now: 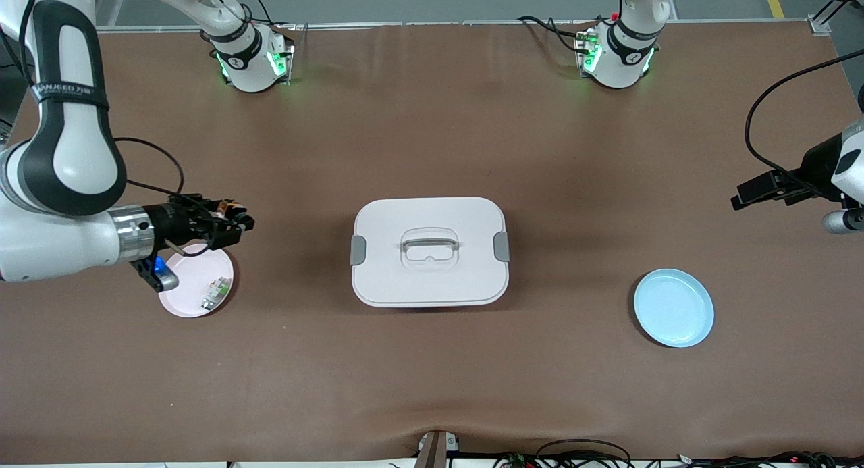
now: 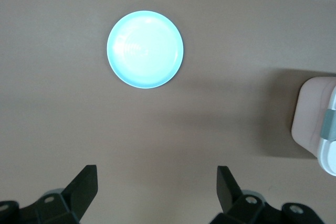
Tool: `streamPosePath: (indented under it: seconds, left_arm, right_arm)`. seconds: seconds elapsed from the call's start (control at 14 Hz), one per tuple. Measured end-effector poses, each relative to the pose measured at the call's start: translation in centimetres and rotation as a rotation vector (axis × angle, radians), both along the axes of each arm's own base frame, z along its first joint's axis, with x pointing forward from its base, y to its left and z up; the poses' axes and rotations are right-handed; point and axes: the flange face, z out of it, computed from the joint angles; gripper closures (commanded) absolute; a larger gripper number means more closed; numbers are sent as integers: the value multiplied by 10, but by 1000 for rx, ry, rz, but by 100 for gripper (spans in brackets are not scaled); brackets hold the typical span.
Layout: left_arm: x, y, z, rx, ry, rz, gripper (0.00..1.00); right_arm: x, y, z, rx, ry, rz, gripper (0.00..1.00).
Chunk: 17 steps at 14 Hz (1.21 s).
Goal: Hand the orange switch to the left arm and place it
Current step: 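Lift the switch with the right gripper and carry it over the box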
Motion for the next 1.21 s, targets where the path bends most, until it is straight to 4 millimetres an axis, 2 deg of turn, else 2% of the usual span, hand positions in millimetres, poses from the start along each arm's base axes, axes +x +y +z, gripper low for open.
streamPosePath:
  seconds: [0.29, 0.43, 0.57, 0.79, 0.93, 1.07, 1.21]
  left_arm:
    - [1, -5, -1, -5, -5, -6, 0]
    - [2, -15, 0, -8, -14, -22, 0]
    - [3, -34, 1, -9, -24, -53, 0]
    - [0, -75, 3, -12, -31, -121, 0]
    - [-4, -98, 6, -16, -38, -162, 0]
    - [-11, -119, 16, -18, -54, -199, 0]
    - [-19, -136, 26, -19, -69, -229, 0]
  right_arm:
    - [-11, 80, 25, 1, 57, -94, 76]
    - [-16, 117, 33, -22, 54, -136, 77]
    - [-24, 157, 40, -45, 48, -186, 77]
    - [-41, 230, 52, -55, 33, -293, 77]
    - [-53, 271, 60, -39, 25, -369, 77]
    - [-61, 299, 67, -1, 28, -439, 77]
    - [-62, 313, 74, 66, 47, -503, 77]
